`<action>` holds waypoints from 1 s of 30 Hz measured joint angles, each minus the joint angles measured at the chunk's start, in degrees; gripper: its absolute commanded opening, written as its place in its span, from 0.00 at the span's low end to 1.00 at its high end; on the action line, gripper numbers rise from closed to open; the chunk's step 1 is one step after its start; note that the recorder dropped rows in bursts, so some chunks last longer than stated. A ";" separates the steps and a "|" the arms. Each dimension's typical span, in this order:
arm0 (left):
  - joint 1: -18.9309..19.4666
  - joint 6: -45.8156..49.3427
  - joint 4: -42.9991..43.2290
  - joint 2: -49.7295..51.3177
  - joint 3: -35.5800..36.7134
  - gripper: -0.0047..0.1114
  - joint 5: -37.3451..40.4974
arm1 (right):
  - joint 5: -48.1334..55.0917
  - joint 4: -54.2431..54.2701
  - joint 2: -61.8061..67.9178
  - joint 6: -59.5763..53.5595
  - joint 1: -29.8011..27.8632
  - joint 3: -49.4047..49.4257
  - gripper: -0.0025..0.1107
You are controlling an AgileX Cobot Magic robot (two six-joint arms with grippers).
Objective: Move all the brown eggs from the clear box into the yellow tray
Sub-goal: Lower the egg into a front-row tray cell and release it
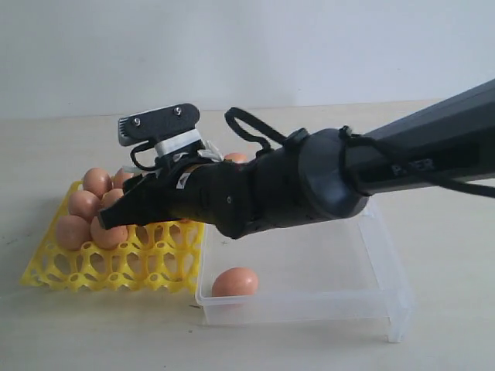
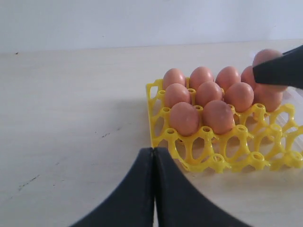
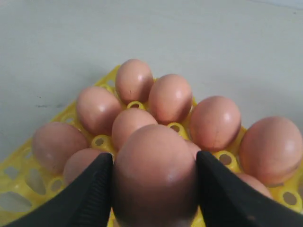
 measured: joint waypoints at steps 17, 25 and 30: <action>0.00 0.11 0.00 0.00 0.00 0.04 0.00 | -0.46 0.00 7.23 1.20 0.99 -4.17 0.02; 0.00 0.11 0.00 0.00 0.00 0.04 0.00 | -0.85 0.00 7.29 1.47 0.99 -4.17 0.03; 0.00 0.11 0.00 0.00 0.00 0.04 0.00 | -0.85 0.00 7.29 1.47 0.99 -4.17 0.22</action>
